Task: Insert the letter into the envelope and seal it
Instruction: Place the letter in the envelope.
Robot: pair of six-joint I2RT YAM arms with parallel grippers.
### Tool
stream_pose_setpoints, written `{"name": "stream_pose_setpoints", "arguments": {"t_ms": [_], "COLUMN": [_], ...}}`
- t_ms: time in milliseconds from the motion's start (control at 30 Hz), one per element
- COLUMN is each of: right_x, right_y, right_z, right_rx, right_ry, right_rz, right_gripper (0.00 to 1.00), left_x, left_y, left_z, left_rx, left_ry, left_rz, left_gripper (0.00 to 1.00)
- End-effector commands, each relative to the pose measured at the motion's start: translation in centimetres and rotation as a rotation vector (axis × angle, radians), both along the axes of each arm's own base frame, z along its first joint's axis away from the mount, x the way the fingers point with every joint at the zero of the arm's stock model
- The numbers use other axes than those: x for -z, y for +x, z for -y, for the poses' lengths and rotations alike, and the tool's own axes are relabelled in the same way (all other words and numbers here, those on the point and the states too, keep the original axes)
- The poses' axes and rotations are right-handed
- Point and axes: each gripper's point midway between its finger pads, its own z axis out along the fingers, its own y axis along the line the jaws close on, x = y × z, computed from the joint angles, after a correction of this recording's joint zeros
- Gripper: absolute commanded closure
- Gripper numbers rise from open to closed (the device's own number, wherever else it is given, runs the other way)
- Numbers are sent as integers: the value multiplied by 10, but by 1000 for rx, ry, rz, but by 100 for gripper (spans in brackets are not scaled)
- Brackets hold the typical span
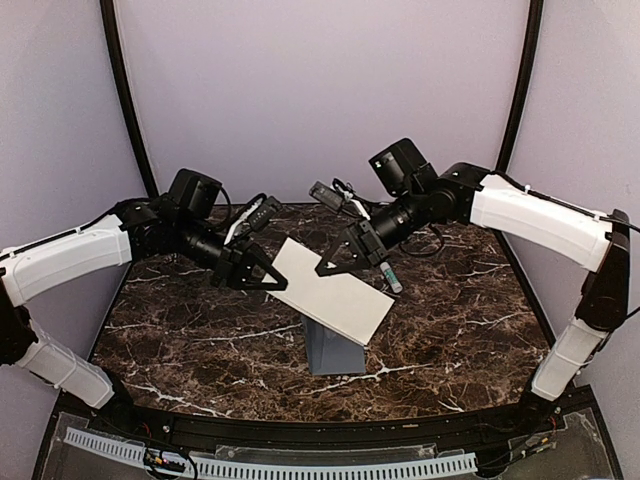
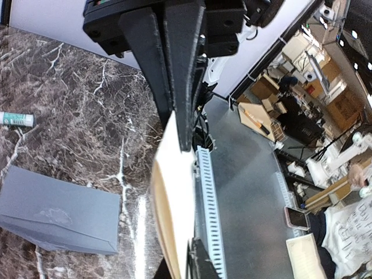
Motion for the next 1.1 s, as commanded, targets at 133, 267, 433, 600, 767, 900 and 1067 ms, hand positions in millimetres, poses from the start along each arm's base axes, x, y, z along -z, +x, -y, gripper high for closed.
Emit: {"name": "stream_pose_setpoints", "arguments": {"t_ms": [133, 267, 433, 600, 767, 900, 1067], "right_x": [-36, -79, -111, -129, -137, -137, -134], "right_y": [22, 36, 53, 59, 60, 60, 61], "right_z": [-4, -1, 9, 10, 5, 0, -4], "right_rx": [135, 274, 442, 492, 475, 457, 443], "right_ry": [150, 378, 605, 719, 750, 763, 760], "right_rz": [129, 252, 328, 372, 372, 357, 342], "right_gripper": [100, 100, 100, 100, 100, 100, 100], "left_x": [-34, -73, -96, -95, -101, -105, -106], "left_y": [40, 63, 70, 70, 54, 49, 46], "left_z": [0, -14, -17, -4, 1, 0, -3], "left_rx": [-254, -455, -523, -455, -348, -324, -319], "left_ry": [-78, -247, -414, -437, -497, -533, -555], "left_rz": [188, 259, 202, 106, 56, 43, 34], "left_gripper": [28, 18, 16, 16, 26, 46, 65]}}
